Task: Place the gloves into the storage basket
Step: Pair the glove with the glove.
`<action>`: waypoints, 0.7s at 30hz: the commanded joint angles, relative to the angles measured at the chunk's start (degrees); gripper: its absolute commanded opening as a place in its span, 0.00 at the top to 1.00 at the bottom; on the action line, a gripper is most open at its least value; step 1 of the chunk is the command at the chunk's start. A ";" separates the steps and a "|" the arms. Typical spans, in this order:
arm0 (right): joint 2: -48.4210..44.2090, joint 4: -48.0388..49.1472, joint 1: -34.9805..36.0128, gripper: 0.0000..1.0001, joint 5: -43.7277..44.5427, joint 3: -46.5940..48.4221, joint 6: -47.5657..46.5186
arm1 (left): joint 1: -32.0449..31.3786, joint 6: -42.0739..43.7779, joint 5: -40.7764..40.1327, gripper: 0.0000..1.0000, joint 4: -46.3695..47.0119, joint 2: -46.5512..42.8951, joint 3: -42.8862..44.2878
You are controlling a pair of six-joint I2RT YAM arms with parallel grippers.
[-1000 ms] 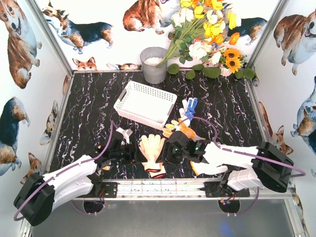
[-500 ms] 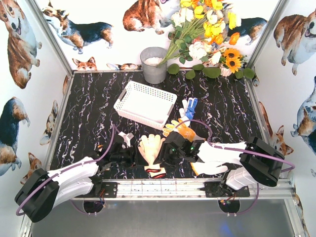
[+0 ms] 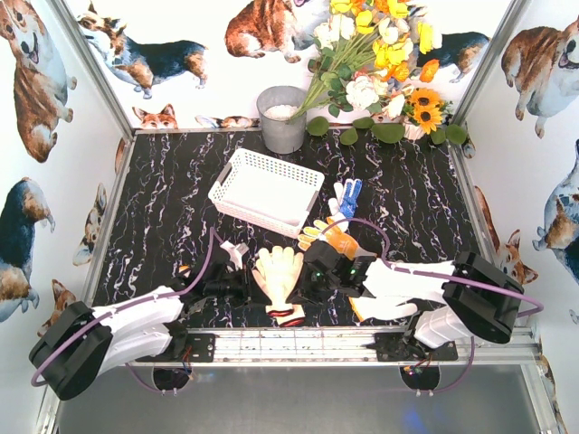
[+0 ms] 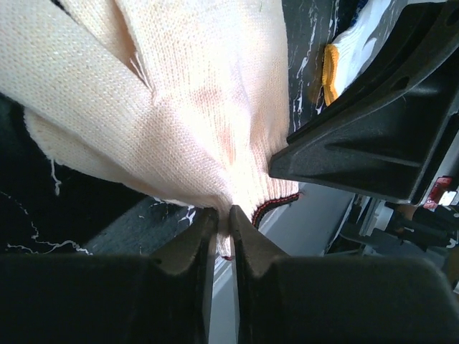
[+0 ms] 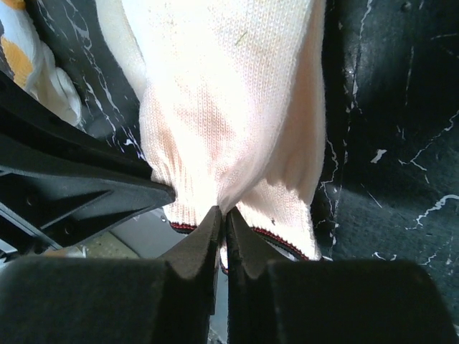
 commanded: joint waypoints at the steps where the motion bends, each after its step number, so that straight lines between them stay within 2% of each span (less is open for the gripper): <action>1: -2.93 -2.19 0.01 0.99 0.68 2.94 -3.42 | -0.63 -0.67 0.60 0.96 1.41 -1.62 0.87; 4: -3.92 -3.92 0.01 1.00 0.06 3.80 -5.04 | -0.95 -0.43 0.76 1.00 -0.26 -2.72 1.30; 9: -5.73 -5.34 0.01 1.00 -1.33 3.93 -7.91 | -1.48 0.01 2.90 1.00 -1.52 -4.03 2.06; 10: -6.00 -5.78 -0.07 1.00 -1.45 3.84 -8.43 | -1.56 0.86 3.53 0.94 -2.47 -4.12 2.70; 13: -6.44 -7.22 -0.37 1.00 -2.49 3.37 -10.35 | -1.54 6.41 0.42 0.62 -13.71 -4.64 6.18; 14: -6.40 -7.65 -0.55 1.00 -2.81 3.18 -10.99 | -1.61 8.16 -1.88 0.57 -17.04 -5.26 7.33; 17: -6.00 -8.49 -0.82 1.00 -3.22 2.60 -12.92 | -1.52 9.38 -9.25 0.48 -21.41 -7.50 9.45; 21: -4.93 -8.58 -0.96 1.00 -3.97 2.77 -14.29 | -1.47 7.68 -15.08 0.48 -21.46 -8.79 9.24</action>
